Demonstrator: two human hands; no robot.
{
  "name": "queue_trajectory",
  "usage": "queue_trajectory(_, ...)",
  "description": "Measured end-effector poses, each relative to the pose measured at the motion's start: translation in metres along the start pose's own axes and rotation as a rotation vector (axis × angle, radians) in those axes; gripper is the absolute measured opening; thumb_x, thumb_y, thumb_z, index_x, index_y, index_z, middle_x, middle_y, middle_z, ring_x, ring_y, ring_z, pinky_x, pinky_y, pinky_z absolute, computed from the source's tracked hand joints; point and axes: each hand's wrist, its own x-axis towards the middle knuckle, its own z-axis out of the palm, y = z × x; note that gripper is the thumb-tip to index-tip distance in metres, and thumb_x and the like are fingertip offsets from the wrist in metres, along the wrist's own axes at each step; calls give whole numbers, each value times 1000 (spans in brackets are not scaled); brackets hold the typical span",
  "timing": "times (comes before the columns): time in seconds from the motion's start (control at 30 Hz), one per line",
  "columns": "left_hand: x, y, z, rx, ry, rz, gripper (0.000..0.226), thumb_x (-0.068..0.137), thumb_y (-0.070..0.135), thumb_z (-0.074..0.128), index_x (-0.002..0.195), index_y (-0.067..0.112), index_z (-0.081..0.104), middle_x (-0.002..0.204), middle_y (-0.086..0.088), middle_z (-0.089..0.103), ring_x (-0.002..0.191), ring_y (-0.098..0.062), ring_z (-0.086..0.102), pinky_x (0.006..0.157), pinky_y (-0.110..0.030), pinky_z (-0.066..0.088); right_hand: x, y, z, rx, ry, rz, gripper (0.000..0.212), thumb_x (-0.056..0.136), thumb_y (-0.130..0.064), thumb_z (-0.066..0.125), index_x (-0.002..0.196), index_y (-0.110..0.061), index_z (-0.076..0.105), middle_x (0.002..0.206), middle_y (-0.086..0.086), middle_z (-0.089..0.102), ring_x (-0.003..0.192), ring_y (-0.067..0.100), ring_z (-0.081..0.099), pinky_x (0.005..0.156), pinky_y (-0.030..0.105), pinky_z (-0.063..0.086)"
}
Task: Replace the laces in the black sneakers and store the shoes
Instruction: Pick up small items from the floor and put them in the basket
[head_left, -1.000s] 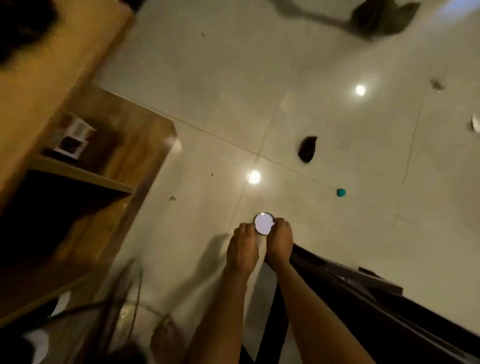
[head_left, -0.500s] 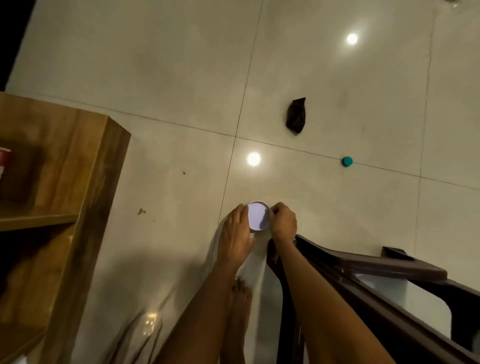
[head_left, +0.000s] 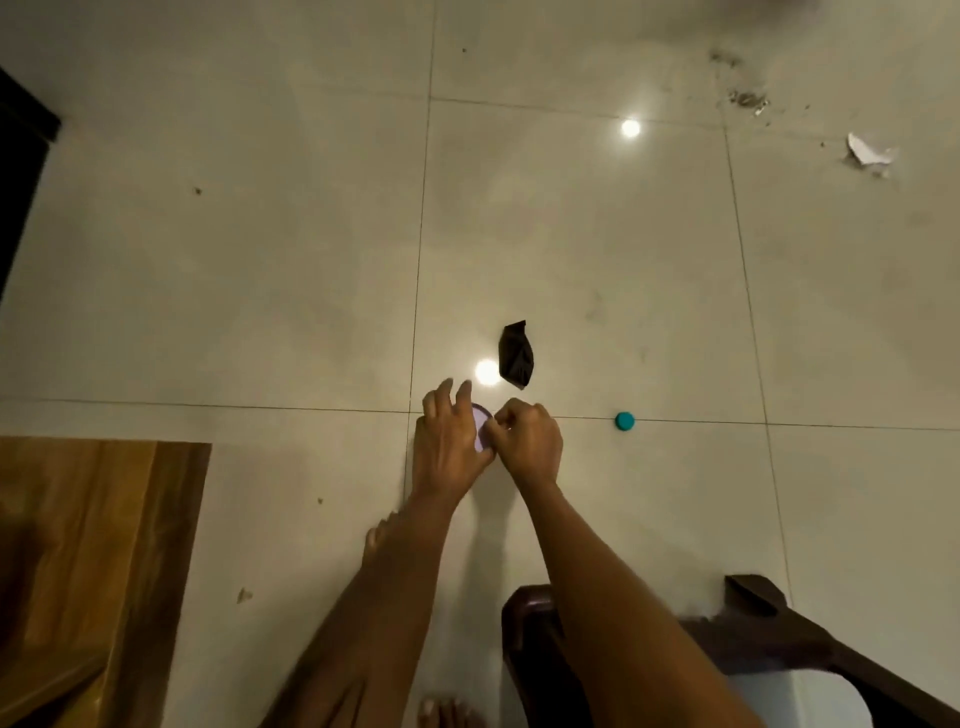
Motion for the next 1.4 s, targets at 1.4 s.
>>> queue_trajectory(1.4, -374, -44, -297, -80, 439, -805, 78, 61, 58, 75, 119, 7, 61, 106, -16, 65, 87, -30, 66, 67, -34, 53, -350, -299, -139, 245, -254, -254, 27, 98, -24, 47, 111, -7, 64, 103, 11, 61, 102, 26, 53, 72, 26, 38)
